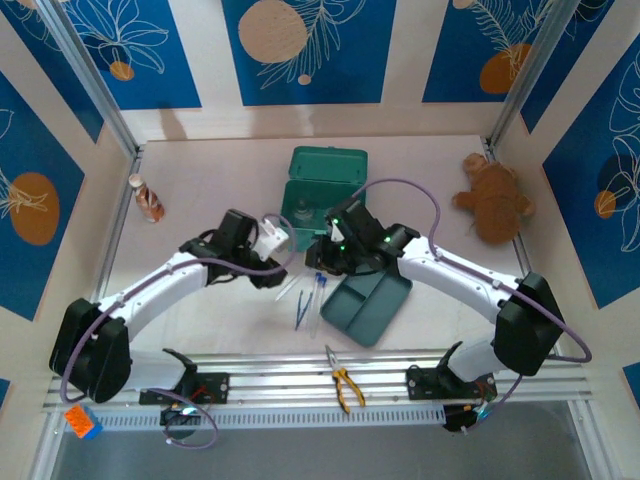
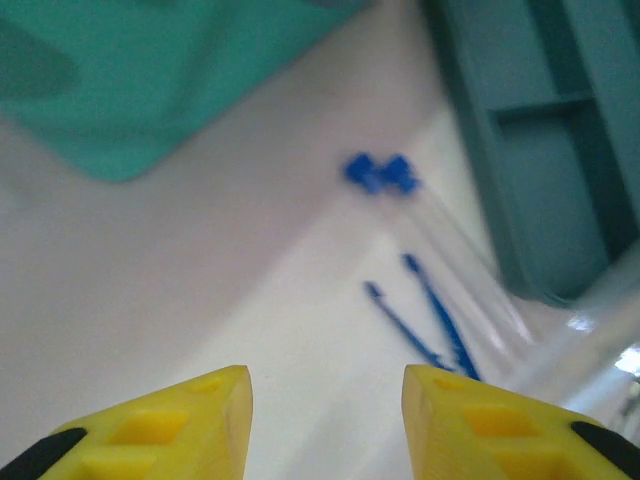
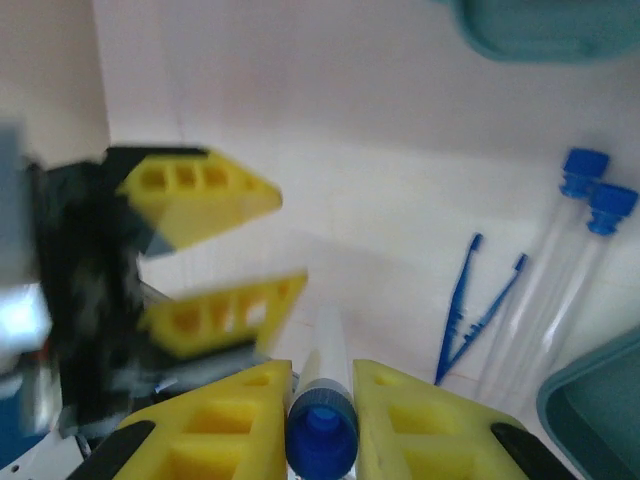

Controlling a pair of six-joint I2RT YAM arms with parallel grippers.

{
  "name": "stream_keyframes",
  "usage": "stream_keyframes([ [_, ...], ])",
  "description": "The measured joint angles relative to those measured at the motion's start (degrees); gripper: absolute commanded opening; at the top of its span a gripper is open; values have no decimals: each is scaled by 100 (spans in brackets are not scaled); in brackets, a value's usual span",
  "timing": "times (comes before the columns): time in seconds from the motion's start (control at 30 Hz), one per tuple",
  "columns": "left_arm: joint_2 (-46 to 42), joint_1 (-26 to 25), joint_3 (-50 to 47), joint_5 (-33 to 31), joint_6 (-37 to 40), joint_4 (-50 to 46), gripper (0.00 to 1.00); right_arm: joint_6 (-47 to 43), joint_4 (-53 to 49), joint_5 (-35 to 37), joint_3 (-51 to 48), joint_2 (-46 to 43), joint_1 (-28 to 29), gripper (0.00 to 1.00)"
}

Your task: Organize the chemistry lab equipment

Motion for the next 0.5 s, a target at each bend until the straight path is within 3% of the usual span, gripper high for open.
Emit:
stream_keyframes([
  [0.2, 144, 1132, 341, -55, -92, 98, 43, -555, -820, 671, 1456, 463, 393, 22],
  [0.5, 826, 1971, 730, -391, -179, 304, 43, -1735, -2319, 1961, 4861, 2597, 883, 22],
])
